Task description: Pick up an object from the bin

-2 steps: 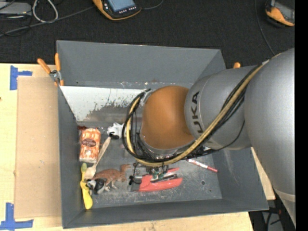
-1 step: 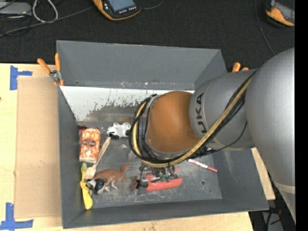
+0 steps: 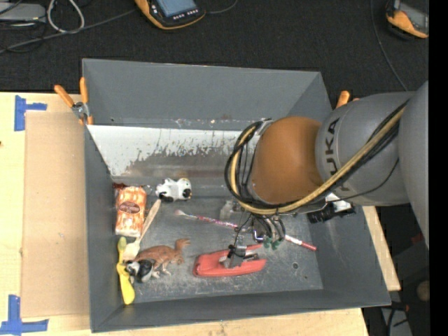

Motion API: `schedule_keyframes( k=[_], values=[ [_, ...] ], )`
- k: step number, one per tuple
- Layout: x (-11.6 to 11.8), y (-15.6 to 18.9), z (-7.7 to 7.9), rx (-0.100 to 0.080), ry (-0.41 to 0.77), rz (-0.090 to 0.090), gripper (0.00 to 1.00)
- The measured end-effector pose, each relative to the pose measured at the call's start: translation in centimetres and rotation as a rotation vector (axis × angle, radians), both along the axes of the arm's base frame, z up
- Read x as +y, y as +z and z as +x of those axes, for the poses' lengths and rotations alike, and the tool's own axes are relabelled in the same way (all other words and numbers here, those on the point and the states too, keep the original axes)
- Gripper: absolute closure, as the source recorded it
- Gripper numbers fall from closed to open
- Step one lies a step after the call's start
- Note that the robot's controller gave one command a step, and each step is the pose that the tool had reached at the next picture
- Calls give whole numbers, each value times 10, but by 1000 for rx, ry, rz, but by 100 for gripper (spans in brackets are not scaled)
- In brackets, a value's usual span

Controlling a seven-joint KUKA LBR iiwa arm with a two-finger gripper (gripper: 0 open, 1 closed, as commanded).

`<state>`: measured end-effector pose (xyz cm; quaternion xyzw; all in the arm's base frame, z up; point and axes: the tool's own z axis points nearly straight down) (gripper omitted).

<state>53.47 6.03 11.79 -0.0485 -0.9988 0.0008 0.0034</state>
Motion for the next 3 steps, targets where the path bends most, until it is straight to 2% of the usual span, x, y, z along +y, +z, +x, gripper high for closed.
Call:
schedule_keyframes(
  k=[1,2,3],
  values=[
    [-13,-32,-8,-1,4,5,0],
    [-31,-44,-7,-3,91,3,100],
    [-31,-44,-7,-3,90,3,100]
  ],
)
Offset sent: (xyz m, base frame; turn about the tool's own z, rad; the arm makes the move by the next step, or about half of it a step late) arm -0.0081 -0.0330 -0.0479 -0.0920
